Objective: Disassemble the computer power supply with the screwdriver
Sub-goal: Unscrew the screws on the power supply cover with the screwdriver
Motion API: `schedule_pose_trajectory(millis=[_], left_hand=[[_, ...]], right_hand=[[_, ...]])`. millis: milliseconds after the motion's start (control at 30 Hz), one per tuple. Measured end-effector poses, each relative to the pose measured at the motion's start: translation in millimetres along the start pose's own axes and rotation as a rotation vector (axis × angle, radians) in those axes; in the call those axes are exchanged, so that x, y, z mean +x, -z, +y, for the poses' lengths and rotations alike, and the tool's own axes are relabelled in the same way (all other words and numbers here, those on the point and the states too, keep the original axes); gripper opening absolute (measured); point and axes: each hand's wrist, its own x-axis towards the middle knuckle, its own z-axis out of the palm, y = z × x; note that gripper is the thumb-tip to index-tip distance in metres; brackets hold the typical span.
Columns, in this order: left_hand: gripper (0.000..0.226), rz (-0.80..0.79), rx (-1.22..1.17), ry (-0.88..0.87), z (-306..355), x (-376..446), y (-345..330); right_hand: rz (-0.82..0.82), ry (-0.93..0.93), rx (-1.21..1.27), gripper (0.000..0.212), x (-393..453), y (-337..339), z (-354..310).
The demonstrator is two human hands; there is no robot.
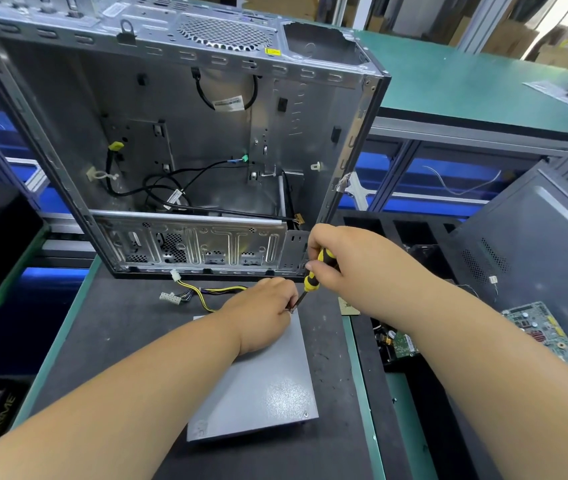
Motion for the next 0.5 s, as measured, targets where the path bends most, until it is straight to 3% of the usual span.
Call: schedule_pose_trajectory(millis=[233, 300, 433, 500], left_hand=[[0.022, -0.001, 0.002, 0.001, 0.8, 0.0, 0.3], [0.024, -0.002, -0.001, 0.003, 1.1, -0.2, 0.7], [0.024, 0.004, -0.014, 0.007, 0.6, -0.9, 0.3], [0.022, 0.003, -0.014, 0.008, 0.4, -0.5, -0.1]], right_hand=[[-0.014, 0.023, 0.092, 0.015, -4.1, 4.1, 0.2], [0.008, 0.038, 0.036, 0.008, -5.5, 3.8, 0.4], [0.075, 0.023, -0.138, 0.032, -4.7, 1.4, 1.5], [0.067, 0.010, -0.096, 0.023, -3.6, 0.5, 1.7]])
